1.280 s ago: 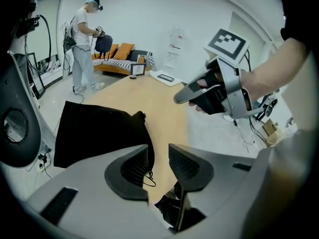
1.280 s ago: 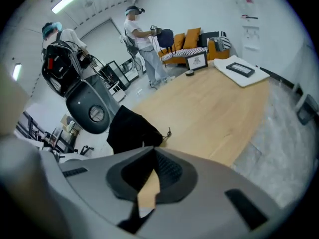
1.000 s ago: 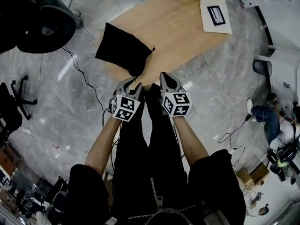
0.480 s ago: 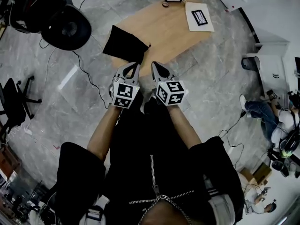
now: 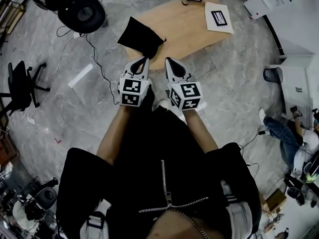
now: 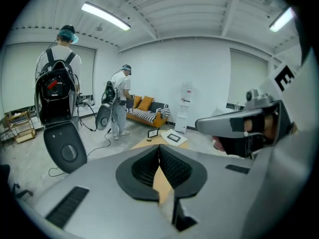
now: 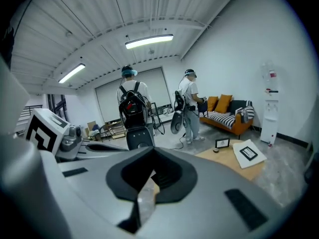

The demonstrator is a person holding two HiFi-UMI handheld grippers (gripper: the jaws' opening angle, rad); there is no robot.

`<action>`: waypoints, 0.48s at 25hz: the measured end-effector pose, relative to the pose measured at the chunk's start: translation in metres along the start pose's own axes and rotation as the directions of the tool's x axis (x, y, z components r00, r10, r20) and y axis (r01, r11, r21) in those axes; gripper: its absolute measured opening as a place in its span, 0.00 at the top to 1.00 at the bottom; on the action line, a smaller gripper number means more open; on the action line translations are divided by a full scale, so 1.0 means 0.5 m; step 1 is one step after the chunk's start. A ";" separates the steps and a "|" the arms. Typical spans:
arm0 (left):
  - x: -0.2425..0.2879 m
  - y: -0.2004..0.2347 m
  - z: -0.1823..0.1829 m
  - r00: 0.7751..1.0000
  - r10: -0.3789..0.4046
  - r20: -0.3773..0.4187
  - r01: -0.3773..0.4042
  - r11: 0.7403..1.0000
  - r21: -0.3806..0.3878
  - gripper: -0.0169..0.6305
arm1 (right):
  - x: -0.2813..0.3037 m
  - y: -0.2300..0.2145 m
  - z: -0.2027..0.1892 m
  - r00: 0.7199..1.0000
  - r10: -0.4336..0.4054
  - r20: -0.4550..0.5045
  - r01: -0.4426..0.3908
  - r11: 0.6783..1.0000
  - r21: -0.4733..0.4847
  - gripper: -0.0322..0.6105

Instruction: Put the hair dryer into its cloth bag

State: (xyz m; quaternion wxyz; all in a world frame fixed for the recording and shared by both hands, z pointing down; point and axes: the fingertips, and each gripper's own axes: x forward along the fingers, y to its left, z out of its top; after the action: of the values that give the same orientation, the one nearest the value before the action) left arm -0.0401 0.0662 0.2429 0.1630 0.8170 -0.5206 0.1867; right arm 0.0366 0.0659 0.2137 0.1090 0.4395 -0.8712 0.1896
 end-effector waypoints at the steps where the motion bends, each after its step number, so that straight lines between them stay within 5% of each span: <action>1: -0.013 -0.013 0.002 1.000 0.002 0.005 -0.002 1.000 0.004 0.95 | -0.017 0.003 -0.002 1.000 -0.002 0.003 0.002 1.000 -0.001 0.94; 12: -0.112 -0.101 0.014 0.998 0.023 0.061 -0.022 1.000 -0.017 0.95 | -0.159 0.009 -0.007 0.998 -0.033 0.052 0.035 0.998 -0.049 0.94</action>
State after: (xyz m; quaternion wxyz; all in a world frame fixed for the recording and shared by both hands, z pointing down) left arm -0.0148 0.1276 0.2064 0.1517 0.8151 -0.5359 0.1591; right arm 0.0797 0.1275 0.1877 0.1009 0.4561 -0.8706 0.1546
